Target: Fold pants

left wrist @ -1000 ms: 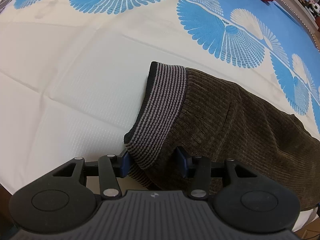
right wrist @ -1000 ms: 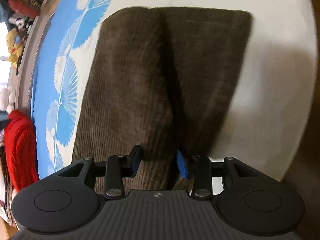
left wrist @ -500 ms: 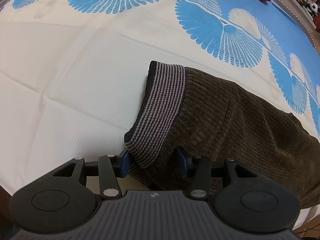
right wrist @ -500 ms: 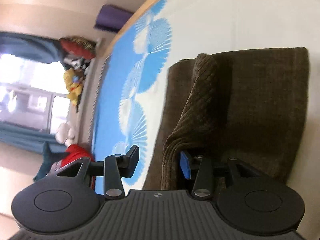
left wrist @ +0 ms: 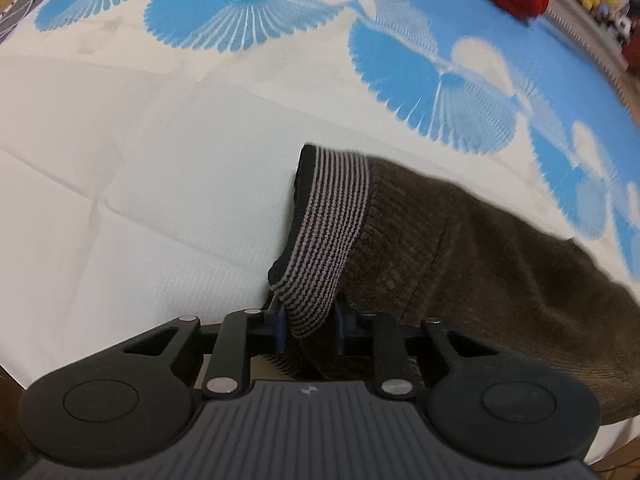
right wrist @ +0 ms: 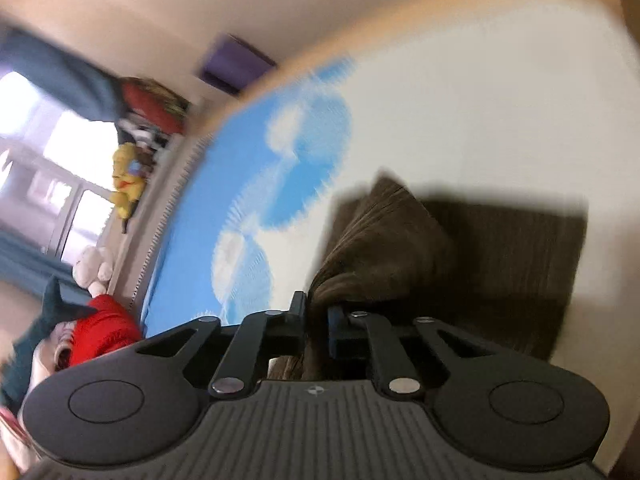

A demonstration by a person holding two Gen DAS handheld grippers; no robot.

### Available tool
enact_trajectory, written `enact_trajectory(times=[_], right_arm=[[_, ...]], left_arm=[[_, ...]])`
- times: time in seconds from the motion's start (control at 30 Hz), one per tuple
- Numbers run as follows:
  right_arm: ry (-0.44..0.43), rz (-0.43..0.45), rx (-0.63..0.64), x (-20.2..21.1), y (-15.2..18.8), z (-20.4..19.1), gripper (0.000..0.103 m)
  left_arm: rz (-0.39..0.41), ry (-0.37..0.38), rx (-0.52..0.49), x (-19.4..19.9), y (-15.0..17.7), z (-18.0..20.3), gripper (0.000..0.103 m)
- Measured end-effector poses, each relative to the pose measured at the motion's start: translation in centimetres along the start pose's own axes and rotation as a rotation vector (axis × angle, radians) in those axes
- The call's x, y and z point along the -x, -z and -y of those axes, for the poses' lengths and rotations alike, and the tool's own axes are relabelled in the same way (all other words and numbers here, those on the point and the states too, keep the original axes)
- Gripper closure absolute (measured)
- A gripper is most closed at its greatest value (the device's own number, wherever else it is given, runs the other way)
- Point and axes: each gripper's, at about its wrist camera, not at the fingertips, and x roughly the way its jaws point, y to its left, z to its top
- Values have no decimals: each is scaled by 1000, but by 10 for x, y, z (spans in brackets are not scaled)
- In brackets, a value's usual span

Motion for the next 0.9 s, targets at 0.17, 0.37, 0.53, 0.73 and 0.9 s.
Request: enact_trajectory(times=[0.17,0.37,0.53,0.73,0.9], right_arm=[[287,-110,163,-3,1,14,97],[359,-260,-144,-16,-7,85,91],[390,-237,-137,-27,-13,84,79],[360,-152,-2,-20,-17,52,93],[390,-35,31,2,-26,44,94]], left_arm=[[-54,-7,-71,-1,11,3,78],[-67,18,-63,-4,12,-3,72],[-75,22,-6,-9,8,-8,67],[31,46,-41,14,6,-3,80],[-18,50,-69,23,21,-4,79]])
